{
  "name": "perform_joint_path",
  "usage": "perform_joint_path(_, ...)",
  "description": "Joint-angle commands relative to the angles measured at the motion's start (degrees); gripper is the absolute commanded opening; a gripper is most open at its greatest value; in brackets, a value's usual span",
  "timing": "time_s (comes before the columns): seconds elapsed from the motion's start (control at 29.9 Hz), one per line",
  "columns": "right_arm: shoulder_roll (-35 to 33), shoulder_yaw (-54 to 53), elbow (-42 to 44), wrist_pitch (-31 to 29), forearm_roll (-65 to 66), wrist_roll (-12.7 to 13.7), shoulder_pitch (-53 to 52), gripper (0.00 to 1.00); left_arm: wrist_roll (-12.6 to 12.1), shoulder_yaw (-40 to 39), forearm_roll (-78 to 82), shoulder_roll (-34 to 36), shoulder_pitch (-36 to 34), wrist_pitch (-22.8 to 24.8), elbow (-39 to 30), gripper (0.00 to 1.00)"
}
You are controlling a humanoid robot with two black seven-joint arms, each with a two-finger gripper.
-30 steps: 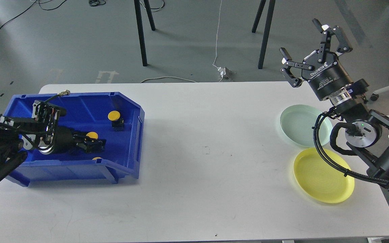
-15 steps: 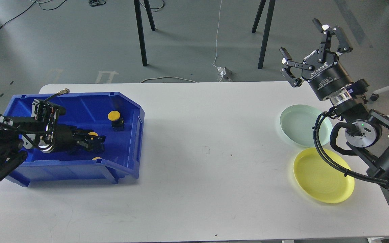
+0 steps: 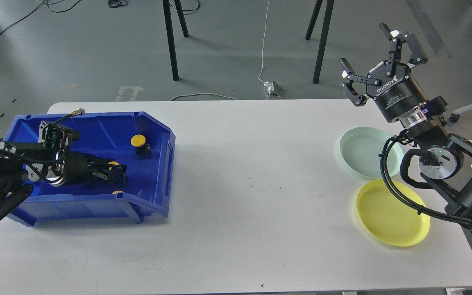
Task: Pass button and place on color plate
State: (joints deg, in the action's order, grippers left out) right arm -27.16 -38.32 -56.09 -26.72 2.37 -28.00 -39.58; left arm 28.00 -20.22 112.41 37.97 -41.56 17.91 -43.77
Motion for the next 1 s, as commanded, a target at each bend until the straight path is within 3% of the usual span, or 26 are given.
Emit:
perform_joint_path(0.0, 0.0, -0.09, -0.07, 0.0, 0.0, 0.0, 0.12, 0.99, 0.0, 0.0, 0.0, 0.0, -0.53, 0.02, 0.0, 0.33)
perform_joint_path(0.5, 1.14, -1.05, 0.1, 0.0, 0.0, 0.0, 0.12, 0.99, 0.0, -0.26, -0.79, 3.06, -5.37, 1.42, -2.98, 0.31)
perform_joint_path(0.87, 1.23, -1.5, 2.38, -0.7, 0.0, 0.0, 0.12, 0.99, 0.0, -2.36, -9.3, 18.53, -5.98, 9.94, -24.76, 0.29)
perform_joint_path(0.97, 1.14, -1.15, 2.83, -0.97, 0.09, 0.0, -0.32, 0.99, 0.0, -6.05, -15.71, 21.17, -5.99, 10.09, -31.27, 0.29)
